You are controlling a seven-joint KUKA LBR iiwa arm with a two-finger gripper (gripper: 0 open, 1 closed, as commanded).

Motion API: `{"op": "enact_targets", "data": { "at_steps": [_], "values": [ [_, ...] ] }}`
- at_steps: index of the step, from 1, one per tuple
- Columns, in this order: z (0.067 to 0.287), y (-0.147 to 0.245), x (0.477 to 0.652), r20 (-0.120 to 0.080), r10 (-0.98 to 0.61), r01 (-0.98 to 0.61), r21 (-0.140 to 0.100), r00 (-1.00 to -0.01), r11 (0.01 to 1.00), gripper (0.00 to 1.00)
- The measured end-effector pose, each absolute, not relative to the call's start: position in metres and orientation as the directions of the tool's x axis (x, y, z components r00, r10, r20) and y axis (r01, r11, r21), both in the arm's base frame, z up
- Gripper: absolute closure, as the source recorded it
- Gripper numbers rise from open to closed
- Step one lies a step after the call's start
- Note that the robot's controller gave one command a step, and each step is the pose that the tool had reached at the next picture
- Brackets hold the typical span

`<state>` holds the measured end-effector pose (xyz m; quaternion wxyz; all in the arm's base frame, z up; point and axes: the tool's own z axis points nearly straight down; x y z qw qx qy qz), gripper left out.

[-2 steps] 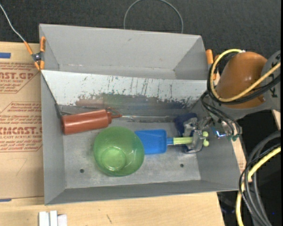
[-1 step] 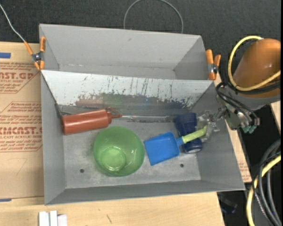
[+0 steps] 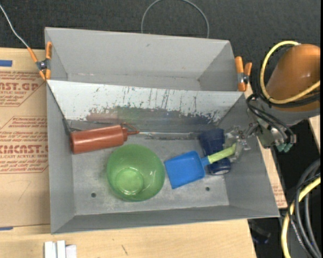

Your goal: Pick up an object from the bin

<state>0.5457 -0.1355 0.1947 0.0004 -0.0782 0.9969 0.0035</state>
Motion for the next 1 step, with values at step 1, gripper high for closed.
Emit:
{"op": "enact_targets", "data": {
  "at_steps": [1],
  "values": [
    [0.272,-0.1433,0.5487,-0.011,-0.073,-0.073,0.004,-0.997,0.997,1.0]
  ]
}}
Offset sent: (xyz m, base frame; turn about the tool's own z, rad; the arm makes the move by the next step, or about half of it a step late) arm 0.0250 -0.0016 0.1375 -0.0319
